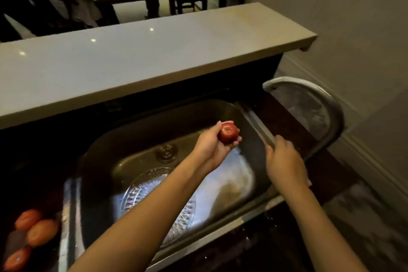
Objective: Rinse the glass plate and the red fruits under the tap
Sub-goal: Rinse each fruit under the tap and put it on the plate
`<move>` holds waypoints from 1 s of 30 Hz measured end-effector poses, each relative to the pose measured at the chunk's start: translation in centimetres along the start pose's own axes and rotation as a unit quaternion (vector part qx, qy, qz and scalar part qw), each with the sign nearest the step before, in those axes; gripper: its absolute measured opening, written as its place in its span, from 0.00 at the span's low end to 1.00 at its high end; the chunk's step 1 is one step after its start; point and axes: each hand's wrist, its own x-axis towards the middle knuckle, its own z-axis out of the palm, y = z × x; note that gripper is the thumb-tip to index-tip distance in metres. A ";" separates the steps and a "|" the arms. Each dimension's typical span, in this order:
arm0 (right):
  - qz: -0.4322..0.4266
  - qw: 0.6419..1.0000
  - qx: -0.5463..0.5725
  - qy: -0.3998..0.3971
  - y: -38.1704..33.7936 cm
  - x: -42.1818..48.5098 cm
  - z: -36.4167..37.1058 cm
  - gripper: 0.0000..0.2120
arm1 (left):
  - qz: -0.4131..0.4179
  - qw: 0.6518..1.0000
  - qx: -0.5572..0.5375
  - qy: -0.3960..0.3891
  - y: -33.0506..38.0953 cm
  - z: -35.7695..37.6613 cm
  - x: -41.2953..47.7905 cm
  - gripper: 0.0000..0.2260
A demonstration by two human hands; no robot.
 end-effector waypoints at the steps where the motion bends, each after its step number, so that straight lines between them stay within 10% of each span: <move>1: 0.026 1.000 0.003 -0.018 0.8 0.1 0.6 0.19 | -0.009 1.000 -0.009 0.001 -0.6 0.4 0.8 0.15; 11: 0.066 0.984 0.164 0.017 3.4 0.5 3.5 0.15 | -0.045 0.999 -0.026 0.007 -2.0 4.8 5.0 0.14; 30: 0.088 0.987 0.125 0.043 2.6 1.6 3.7 0.16 | -0.041 0.999 -0.012 -0.005 -1.4 5.9 7.1 0.13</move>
